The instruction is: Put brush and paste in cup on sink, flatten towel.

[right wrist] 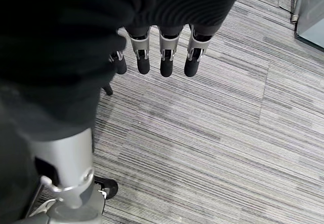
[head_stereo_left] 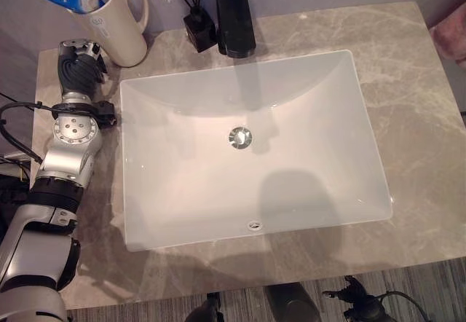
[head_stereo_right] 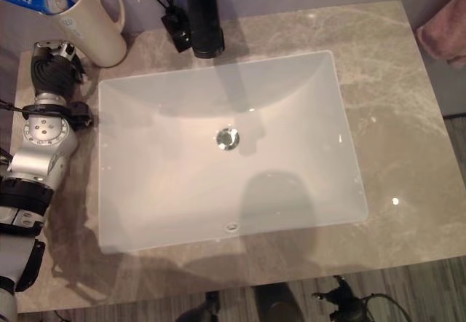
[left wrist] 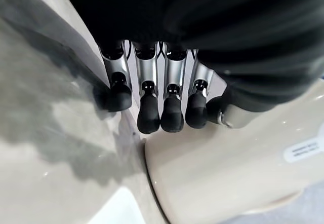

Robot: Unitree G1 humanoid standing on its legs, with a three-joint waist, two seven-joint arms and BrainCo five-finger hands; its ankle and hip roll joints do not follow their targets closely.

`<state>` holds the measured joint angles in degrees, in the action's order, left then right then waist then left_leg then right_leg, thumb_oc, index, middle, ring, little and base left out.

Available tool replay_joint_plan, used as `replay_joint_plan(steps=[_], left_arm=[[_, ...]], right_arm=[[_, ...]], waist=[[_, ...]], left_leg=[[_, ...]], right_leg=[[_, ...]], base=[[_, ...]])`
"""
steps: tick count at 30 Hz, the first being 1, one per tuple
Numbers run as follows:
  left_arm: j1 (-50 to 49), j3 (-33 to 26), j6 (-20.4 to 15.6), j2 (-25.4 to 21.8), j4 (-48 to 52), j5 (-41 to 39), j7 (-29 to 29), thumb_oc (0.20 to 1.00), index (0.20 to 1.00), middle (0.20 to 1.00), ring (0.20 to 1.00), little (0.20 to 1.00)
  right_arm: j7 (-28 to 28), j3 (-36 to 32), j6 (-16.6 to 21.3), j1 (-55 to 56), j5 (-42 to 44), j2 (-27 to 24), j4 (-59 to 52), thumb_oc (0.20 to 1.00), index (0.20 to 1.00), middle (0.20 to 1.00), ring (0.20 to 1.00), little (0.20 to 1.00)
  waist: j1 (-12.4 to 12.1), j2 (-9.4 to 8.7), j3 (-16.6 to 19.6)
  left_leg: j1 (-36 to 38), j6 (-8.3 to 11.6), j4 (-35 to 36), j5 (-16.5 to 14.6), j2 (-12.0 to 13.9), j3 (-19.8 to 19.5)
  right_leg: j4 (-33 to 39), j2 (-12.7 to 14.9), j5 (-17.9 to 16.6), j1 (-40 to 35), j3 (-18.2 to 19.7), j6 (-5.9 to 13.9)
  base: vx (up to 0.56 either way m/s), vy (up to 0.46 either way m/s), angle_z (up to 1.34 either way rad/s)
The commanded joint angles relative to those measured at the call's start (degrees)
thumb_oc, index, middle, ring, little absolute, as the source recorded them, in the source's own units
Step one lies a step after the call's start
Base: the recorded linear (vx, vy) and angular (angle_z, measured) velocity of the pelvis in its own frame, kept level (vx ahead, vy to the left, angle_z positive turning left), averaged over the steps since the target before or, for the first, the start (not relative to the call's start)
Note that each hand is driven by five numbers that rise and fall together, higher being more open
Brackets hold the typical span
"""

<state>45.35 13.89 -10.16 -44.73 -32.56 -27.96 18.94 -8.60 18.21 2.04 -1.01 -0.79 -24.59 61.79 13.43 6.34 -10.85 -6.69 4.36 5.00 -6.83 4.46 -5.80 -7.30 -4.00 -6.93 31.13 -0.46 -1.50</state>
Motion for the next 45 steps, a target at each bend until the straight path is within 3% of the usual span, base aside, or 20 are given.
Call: replay_joint_plan(steps=[1, 5, 10, 14, 17, 20, 24, 30, 32, 34, 35, 36, 37, 38, 40, 41, 44, 45], left_arm=[[-5.40, -2.05, 1.48, 2.87, 0.36, 2.30, -1.13, 0.200, 0.200, 0.200, 0.200, 0.200], [-10.69, -5.36, 1.20, 3.29, 3.81, 3.11, -1.08, 0.200, 0.200, 0.200, 0.200, 0.200], [-22.85, -12.30, -0.67, 6.76, 16.14, 4.80, -1.45, 0.200, 0.200, 0.200, 0.200, 0.200], [-30.50, -16.00, -1.65, 6.86, 25.45, 6.53, -3.41, 0.200, 0.200, 0.200, 0.200, 0.200], [-33.90, -17.48, -1.63, 3.52, 28.82, 8.90, -6.03, 0.200, 0.200, 0.200, 0.200, 0.200], [-37.73, -20.39, -2.10, -3.33, 31.80, 13.02, -7.73, 0.200, 0.200, 0.200, 0.200, 0.200], [-41.78, -22.09, -6.33, -4.18, 38.10, 1.44, -13.81, 0.200, 0.200, 0.200, 0.200, 0.200], [-42.34, -23.11, -7.89, -2.55, 40.61, 0.16, -14.12, 0.200, 0.200, 0.200, 0.200, 0.200], [-41.94, -23.13, -8.35, -0.37, 41.61, -1.00, -13.58, 0.200, 0.200, 0.200, 0.200, 0.200], [-41.11, -21.90, -8.20, 1.47, 41.30, -1.69, -14.02, 0.200, 0.200, 0.200, 0.200, 0.200], [-41.07, -21.90, -8.20, 1.44, 41.29, -1.68, -14.02, 0.200, 0.200, 0.200, 0.200, 0.200], [-40.67, -21.15, -7.89, 1.57, 40.91, -1.39, -14.78, 0.200, 0.200, 0.200, 0.200, 0.200], [-40.64, -21.14, -7.90, 1.53, 40.89, -1.39, -14.78, 0.200, 0.200, 0.200, 0.200, 0.200], [-40.34, -20.44, -7.42, 1.31, 41.41, -1.83, -16.06, 0.200, 0.200, 0.200, 0.200, 0.200], [-40.60, -19.64, -6.84, 1.59, 41.85, -2.05, -17.01, 0.200, 0.200, 0.200, 0.200, 0.200], [-41.24, -19.09, -6.65, 2.81, 42.92, -2.84, -18.00, 0.200, 0.200, 0.200, 0.200, 0.200], [-42.58, -17.36, -6.36, 7.03, 41.42, -4.10, -18.94, 0.200, 0.200, 0.200, 0.200, 0.200], [-42.89, -16.88, -6.15, 6.77, 40.61, -3.33, -19.71, 0.200, 0.200, 0.200, 0.200, 0.200]], right_arm=[[-0.30, 0.25, -0.30, 1.36, -0.13, -2.88, 1.30, 1.000, 1.000, 1.000, 1.000, 1.000], [0.14, -0.29, -0.46, 1.27, -0.66, -2.84, 1.87, 1.000, 1.000, 1.000, 1.000, 1.000], [1.15, -1.88, -0.87, 1.44, -1.95, -1.46, 4.12, 1.000, 1.000, 1.000, 1.000, 1.000], [1.84, -3.01, -1.00, 2.07, -2.22, -0.42, 5.58, 1.000, 1.000, 1.000, 1.000, 1.000], [2.59, -3.58, -0.90, 2.53, -2.46, -0.38, 5.72, 1.000, 1.000, 1.000, 1.000, 1.000], [3.84, -4.34, -0.77, 3.17, -3.18, -0.16, 5.78, 1.000, 1.000, 1.000, 1.000, 1.000], [4.70, -2.88, -0.64, 3.46, -6.24, -0.08, 5.82, 1.000, 1.000, 1.000, 1.000, 1.000], [4.29, -4.94, -0.42, 5.83, -6.42, -0.26, 5.18, 1.000, 1.000, 1.000, 1.000, 1.000], [3.89, -5.75, -0.77, 5.64, -5.91, 0.25, 5.61, 1.000, 1.000, 1.000, 1.000, 1.000], [3.54, -5.88, -0.59, 5.57, -5.44, 0.61, 5.51, 1.000, 1.000, 1.000, 1.000, 1.000], [3.55, -5.89, -0.59, 5.55, -5.44, 0.64, 5.50, 1.000, 1.000, 1.000, 1.000, 1.000], [3.52, -5.92, -0.39, 6.13, -5.44, 0.85, 5.41, 1.000, 1.000, 1.000, 1.000, 1.000], [3.52, -5.92, -0.39, 6.11, -5.44, 0.89, 5.41, 1.000, 1.000, 1.000, 1.000, 1.000], [3.85, -5.57, -0.41, 7.10, -6.21, 1.22, 5.74, 1.000, 1.000, 1.000, 1.000, 1.000], [3.86, -5.78, -0.37, 7.84, -6.53, 1.58, 5.95, 1.000, 1.000, 1.000, 1.000, 1.000], [3.57, -6.72, -0.21, 8.08, -6.21, 2.14, 6.46, 1.000, 1.000, 1.000, 1.000, 1.000], [2.80, -7.79, 0.31, 8.19, -5.75, 2.79, 6.00, 1.000, 1.000, 1.000, 1.000, 1.000], [3.00, -7.98, 0.49, 8.25, -5.65, 2.70, 5.61, 1.000, 1.000, 1.000, 1.000, 1.000]], waist=[[0.12, -0.01, -0.94], [-0.92, -0.52, -0.46], [-2.97, -1.93, 0.76], [-4.31, -3.13, 1.93], [-4.61, -3.66, 2.35], [-4.89, -4.29, 3.14], [-4.84, -5.81, 2.89], [-4.68, -7.69, 1.64], [-4.59, -7.87, 1.05], [-4.95, -6.56, -0.11], [-4.89, -6.80, -0.03], [-5.25, -5.68, -0.36], [-5.23, -5.88, -0.22], [-5.64, -5.12, 0.63], [-6.24, -4.77, 1.44], [-7.27, -4.83, 2.19], [-9.24, -5.64, 3.64], [-9.41, -6.06, 4.21]], left_leg=[[10.02, -0.07, 0.00, 3.10, -0.85, 5.32], [10.84, -1.14, -0.49, 1.86, -1.90, 4.75], [11.69, -3.27, -2.29, -0.90, -4.15, 3.27], [12.14, -4.88, -5.23, -3.26, -6.28, 1.90], [12.81, -5.73, -6.82, -4.95, -7.39, 1.47], [13.45, -6.63, -9.85, -7.08, -9.43, 1.24], [13.80, -8.25, -12.47, -8.62, -12.51, 1.25], [11.99, -9.26, -14.10, -7.67, -15.43, 2.85], [11.78, -9.36, -13.41, -6.58, -15.46, 3.72], [11.33, -9.03, -11.43, -3.75, -13.76, 5.13], [11.19, -9.01, -11.29, -3.44, -14.00, 5.10], [10.54, -8.57, -8.73, -0.73, -12.36, 6.29], [10.33, -8.56, -8.63, -0.44, -12.55, 6.30], [9.55, -8.26, -6.23, 1.57, -10.82, 7.25], [8.84, -7.93, -4.45, 3.30, -9.35, 8.84], [8.62, -7.53, -3.28, 4.08, -8.14, 11.15], [7.61, -6.89, -2.34, 5.26, -6.28, 15.42], [7.50, -6.81, -2.00, 5.44, -6.10, 16.27]], right_leg=[[-3.81, 0.12, 1.17, 1.56, 1.22, 6.34], [-2.96, 0.36, -0.02, 0.19, 2.14, 6.66], [-0.63, 1.66, -2.30, -2.41, 3.77, 7.58], [0.01, 2.82, -3.43, -4.47, 5.22, 8.86], [-0.25, 3.43, -3.49, -5.66, 6.14, 9.39], [-0.65, 4.76, -3.98, -7.77, 7.36, 10.57], [0.05, 6.38, -6.79, -9.57, 10.32, 12.63], [3.54, 8.90, -11.22, -10.15, 11.96, 13.99], [3.77, 9.37, -12.05, -9.50, 10.54, 14.05], [-0.15, 9.48, -7.92, -9.34, 5.45, 12.91], [-0.18, 9.71, -8.02, -9.14, 5.53, 12.92], [-5.90, 9.64, -3.69, -9.82, 1.22, 11.51], [-5.86, 9.81, -3.86, -9.58, 1.30, 11.51], [-11.74, 9.64, 0.08, -10.91, -0.52, 10.44], [-14.87, 9.97, 2.20, -12.81, -1.76, 10.09], [-16.18, 11.83, 3.67, -15.71, -4.48, 10.11], [-15.53, 16.73, 2.10, -20.97, -11.07, 11.19], [-15.16, 16.93, 1.25, -22.25, -10.95, 11.69]], base=[[-0.03, 0.052, -0.03], [-0.03, 0.054, -0.01], [-0.08, 0.110, -0.04], [-0.08, 0.125, -0.05], [-0.06, 0.135, 0.01], [-0.08, 0.163, 0.02], [-0.12, 0.193, -0.04], [-0.16, 0.147, -0.30], [-0.20, 0.124, -0.13], [-0.23, 0.101, -0.35], [-0.30, 0.106, -0.39], [-0.20, 0.057, -0.40], [-0.33, 0.087, -0.44], [-0.20, 0.026, -0.42], [-0.19, 0.011, -0.55], [-0.14, -0.024, -0.68], [-0.09, -0.057, -0.79], [-0.05, -0.038, -0.82]])
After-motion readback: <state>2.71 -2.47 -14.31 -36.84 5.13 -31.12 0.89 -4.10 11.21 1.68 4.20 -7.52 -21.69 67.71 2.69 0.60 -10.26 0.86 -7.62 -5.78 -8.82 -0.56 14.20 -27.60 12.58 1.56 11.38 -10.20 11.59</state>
